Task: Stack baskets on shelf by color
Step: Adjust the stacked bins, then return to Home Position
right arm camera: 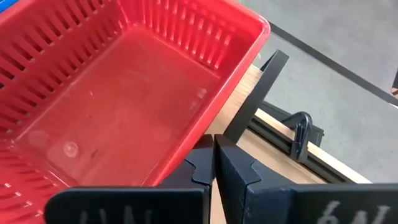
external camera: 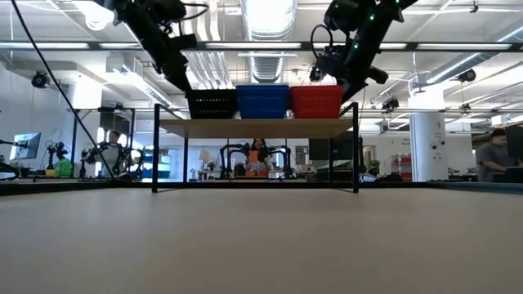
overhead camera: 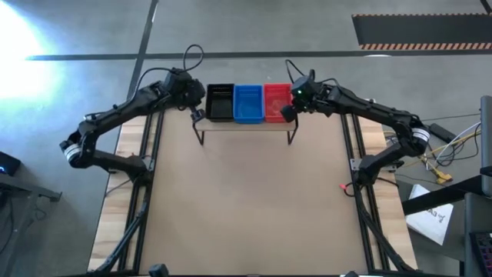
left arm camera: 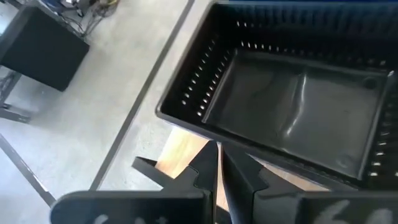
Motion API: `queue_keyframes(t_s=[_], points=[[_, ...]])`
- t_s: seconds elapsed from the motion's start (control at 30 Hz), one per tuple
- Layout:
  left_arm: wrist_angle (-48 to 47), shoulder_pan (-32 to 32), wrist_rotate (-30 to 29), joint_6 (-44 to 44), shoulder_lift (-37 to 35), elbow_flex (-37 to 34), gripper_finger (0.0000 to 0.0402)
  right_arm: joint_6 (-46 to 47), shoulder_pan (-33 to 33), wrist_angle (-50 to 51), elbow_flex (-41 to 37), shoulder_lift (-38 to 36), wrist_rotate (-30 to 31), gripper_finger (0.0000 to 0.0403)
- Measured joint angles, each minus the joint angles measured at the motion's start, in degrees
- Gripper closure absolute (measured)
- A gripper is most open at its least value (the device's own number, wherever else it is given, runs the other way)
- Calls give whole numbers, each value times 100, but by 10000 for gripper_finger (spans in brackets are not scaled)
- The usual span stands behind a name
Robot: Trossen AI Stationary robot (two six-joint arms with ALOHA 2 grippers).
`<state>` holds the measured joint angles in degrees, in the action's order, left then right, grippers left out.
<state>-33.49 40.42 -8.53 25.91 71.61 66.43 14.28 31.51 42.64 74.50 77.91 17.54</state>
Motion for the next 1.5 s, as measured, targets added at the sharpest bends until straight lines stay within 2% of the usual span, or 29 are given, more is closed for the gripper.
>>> queue_keyframes(t_s=[0.37, 0.5, 0.57, 0.63, 0.77, 0.87, 0.93, 1.07, 1.2, 1.37, 1.5], points=[[-292, 0, -29, -7, -291, -15, 398, 26, -55, -97, -6, 13, -6, 394], [-496, -4, 9, -135, -472, -20, 398, -149, -80, 51, -12, -423, -4, 394], [-607, -2, 212, -194, -697, -47, 398, -374, -148, 78, -117, -755, -47, 394], [-591, -4, 488, -311, -1023, -162, 398, -697, -228, 64, -374, -1170, -428, 394], [-294, -15, 1116, -811, -1888, -748, 398, -1014, -540, -379, -1396, -2215, -1657, 394], [16, -80, 1310, -1196, -2597, -1368, 398, -915, -974, -1405, -2582, -3016, -2792, 394], [291, -138, 1329, -1458, -3055, -1810, 398, -705, -1344, -2278, -3403, -3473, -3251, 394], [823, -254, 1364, -1852, -3743, -2529, 398, -236, -2114, -4286, -4781, -4073, -3298, 394], [1084, -273, 1422, -1969, -4144, -2953, 398, -60, -2791, -5665, -5728, -4303, -3275, 394], [1108, -273, 1433, -2142, -4410, -3137, 398, -61, -3541, -6289, -6383, -4448, -3249, 394], [1114, -271, 1444, -2258, -4463, -3175, 398, -78, -4041, -6289, -6635, -4645, -2816, 394]])
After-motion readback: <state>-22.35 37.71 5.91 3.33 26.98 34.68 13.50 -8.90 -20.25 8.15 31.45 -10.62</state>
